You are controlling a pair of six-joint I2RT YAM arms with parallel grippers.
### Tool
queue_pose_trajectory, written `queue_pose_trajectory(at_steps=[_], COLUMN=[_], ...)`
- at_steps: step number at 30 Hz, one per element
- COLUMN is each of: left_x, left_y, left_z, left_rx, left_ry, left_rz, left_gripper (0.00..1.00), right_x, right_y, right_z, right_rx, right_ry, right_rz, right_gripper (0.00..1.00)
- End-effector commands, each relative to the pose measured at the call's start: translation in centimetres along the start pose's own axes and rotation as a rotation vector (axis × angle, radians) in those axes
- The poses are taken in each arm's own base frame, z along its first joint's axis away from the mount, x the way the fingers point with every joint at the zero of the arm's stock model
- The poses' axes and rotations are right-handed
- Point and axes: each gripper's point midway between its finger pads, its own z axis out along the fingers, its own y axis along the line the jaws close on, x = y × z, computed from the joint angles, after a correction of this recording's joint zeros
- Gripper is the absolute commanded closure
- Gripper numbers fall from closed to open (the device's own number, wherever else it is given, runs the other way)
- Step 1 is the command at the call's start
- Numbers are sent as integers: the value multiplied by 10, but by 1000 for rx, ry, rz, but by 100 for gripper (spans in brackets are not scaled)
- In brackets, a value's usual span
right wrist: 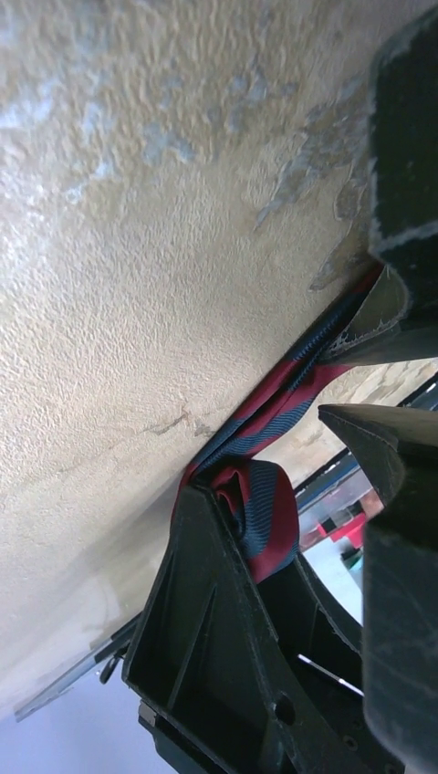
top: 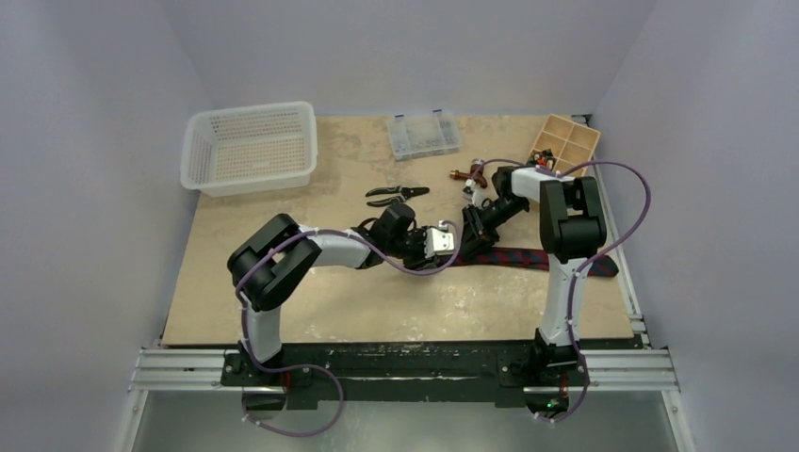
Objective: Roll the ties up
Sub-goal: Roll the tie at the center of the board.
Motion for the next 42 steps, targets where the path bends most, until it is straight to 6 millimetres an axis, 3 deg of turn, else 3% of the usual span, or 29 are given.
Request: queue_pose_trajectory(at_steps=[1,6,10,13,19,24,31,36,39,42], left_x=[32,65,69,70,72,75,75,78,78,77], left_y=[-14,-23,-24,-24,-26,-26,-26,-26,-27,-26], left_z=[-10,-10,-10,-9,-9,-10,-8,-9,-10,-8], left_rx=[86,111,107,107,111,107,103,103,103,102], left_ry=[131,287,308,315,325,332,335,344,346,342], left_rz=[35,-29,-37,-47,-56,-63,-79,-79,-80,-81], left_gripper=[89,88,87,87,86,86,86,86,86,86], right_x=[-18,-25,-24,-16,-16,-23,-15,-5,-1,1], right_y=[-44,8,56,73,84,82,69,79,81,73], right_z=[0,-17,-24,-16,12,20,32,27,25,31], right_rx=[189,27,-140,-194,-226,-223,-197,-238,-234,-218], right_ry=[-40,-127,-184,-163,-119,-105,-48,-23,-30,-13], right_rz=[-164,-172,-150,-138,-138,-139,-138,-139,-135,-124], right_gripper=[74,63,57,58,57,58,77,60,64,76])
